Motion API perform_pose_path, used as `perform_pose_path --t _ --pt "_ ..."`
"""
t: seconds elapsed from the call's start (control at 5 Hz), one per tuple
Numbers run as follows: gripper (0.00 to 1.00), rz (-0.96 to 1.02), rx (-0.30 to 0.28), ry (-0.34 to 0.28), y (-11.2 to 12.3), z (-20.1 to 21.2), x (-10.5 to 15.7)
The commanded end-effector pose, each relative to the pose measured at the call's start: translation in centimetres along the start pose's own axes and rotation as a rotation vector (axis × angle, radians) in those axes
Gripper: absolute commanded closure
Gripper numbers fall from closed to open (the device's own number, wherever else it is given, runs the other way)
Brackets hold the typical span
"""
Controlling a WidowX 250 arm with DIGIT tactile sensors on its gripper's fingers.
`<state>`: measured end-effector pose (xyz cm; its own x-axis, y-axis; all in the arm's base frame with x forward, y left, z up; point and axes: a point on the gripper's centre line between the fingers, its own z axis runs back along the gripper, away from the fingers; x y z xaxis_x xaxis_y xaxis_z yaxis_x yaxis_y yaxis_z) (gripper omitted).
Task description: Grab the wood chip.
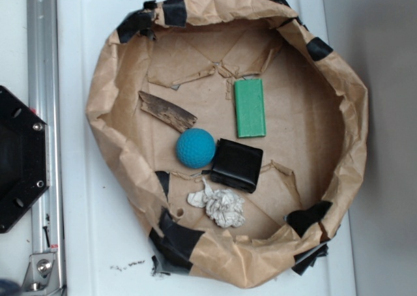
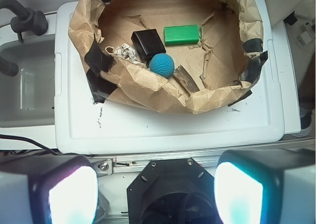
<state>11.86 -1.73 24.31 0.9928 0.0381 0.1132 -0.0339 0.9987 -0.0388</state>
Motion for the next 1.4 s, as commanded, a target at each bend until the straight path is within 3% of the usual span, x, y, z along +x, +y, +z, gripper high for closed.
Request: perform_pose_path --t 0.0,0.2,0.4,0.6,0.8,1.0,1.2 --pt "0.0 0.0 0.0 0.0 0.0 0.0 0.0" --pt "0.0 0.007 -0.044 -0.1 3.2 -2.4 3.3" --pt "0.0 -0.062 -0.126 0.058 3.1 -5.0 6.8" --pt "0.0 -0.106 -0.151 0.136 2.6 -8.6 8.7" --pt "0.0 -0.181 -0.078 0.237 3.2 -13.0 9.3" --pt "0.0 -0.309 -0.055 0.21 5.2 -15.1 9.6" --pt "0.0 -0.401 -0.068 0.155 7.1 -16.0 10.6"
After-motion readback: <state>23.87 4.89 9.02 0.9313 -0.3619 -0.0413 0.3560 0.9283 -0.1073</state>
